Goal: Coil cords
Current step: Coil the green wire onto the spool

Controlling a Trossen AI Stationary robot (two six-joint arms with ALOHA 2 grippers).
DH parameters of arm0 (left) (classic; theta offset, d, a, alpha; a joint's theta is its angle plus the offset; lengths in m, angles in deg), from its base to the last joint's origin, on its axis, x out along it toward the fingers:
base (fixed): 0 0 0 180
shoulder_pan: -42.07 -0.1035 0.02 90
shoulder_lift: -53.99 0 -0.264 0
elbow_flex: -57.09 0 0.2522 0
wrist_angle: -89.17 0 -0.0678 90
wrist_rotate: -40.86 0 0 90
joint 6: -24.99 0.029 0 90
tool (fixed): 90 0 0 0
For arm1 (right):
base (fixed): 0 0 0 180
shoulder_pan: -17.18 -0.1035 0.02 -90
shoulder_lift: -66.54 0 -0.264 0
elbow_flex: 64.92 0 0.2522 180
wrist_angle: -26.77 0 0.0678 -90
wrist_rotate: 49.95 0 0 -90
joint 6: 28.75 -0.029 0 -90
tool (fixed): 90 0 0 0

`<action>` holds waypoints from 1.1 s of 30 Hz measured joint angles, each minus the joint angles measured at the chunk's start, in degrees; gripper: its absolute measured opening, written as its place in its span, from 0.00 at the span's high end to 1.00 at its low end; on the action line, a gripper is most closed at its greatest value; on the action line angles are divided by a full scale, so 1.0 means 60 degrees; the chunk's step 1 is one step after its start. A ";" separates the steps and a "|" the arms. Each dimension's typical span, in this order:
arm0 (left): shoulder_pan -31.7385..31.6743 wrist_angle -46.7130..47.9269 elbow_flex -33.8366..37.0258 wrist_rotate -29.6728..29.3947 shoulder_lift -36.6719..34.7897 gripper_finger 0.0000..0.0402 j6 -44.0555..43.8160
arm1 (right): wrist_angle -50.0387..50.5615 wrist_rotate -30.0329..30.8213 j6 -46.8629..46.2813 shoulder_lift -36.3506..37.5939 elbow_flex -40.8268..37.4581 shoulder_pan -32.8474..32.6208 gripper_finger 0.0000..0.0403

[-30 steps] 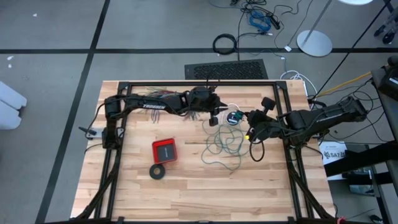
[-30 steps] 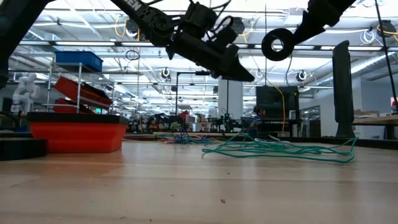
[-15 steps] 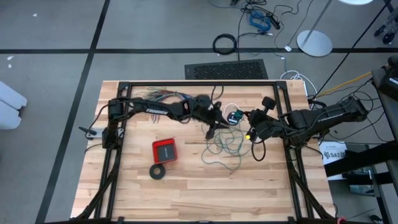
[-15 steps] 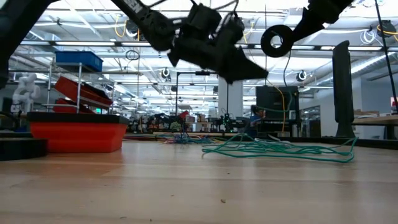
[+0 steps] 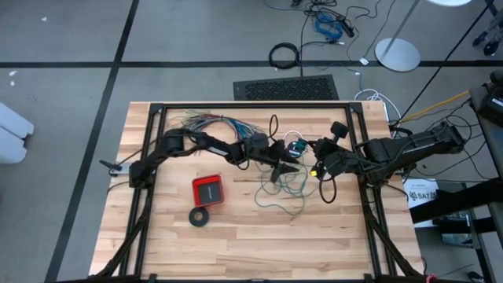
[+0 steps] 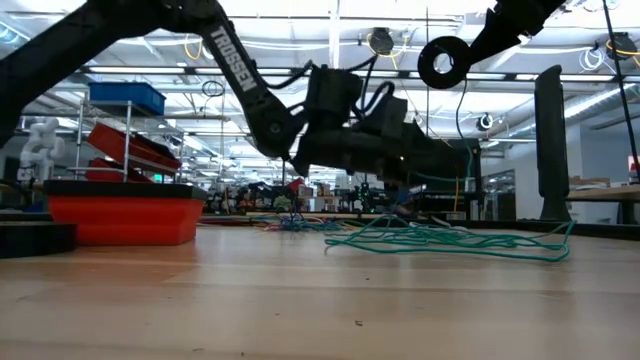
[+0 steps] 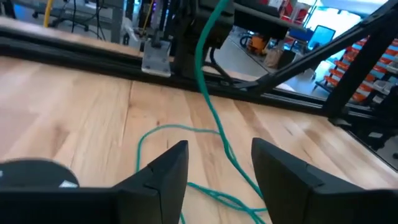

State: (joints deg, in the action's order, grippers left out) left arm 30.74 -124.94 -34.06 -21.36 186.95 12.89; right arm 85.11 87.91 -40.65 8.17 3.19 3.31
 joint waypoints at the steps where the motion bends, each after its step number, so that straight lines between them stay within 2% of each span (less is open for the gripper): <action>1: 0.0025 -0.0003 -0.0053 -0.0001 0.0087 0.54 -0.0033 | -0.0057 0.0002 0.0031 0.0000 0.0000 0.0000 1.00; 11: 0.0171 -0.0249 -0.0721 0.0382 0.0304 0.54 -0.0186 | -0.0302 0.0011 0.0218 0.0000 0.0000 0.0000 1.00; 15: 0.0173 0.0662 -0.1043 0.0114 0.0304 0.56 -0.0149 | -0.0366 0.0012 0.0280 0.0000 0.0000 0.0000 1.00; 19: 0.0174 0.0909 -0.1077 0.0071 0.0304 0.63 0.0069 | -0.0462 0.0015 0.0281 0.0000 0.0004 0.0000 1.00; 27: 0.0070 0.1106 -0.1080 -0.0016 0.0300 0.85 0.0220 | -0.0470 0.0011 0.0317 0.0000 0.0004 0.0000 1.00; 33: -0.0195 0.1491 -0.1080 -0.0012 0.0300 0.94 0.0341 | -0.0466 -0.0029 0.0317 0.0000 0.0004 0.0000 1.00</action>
State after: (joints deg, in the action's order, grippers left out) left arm 29.57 -115.99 -40.55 -21.43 188.75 14.94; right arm 82.31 87.73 -38.75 8.17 3.21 3.31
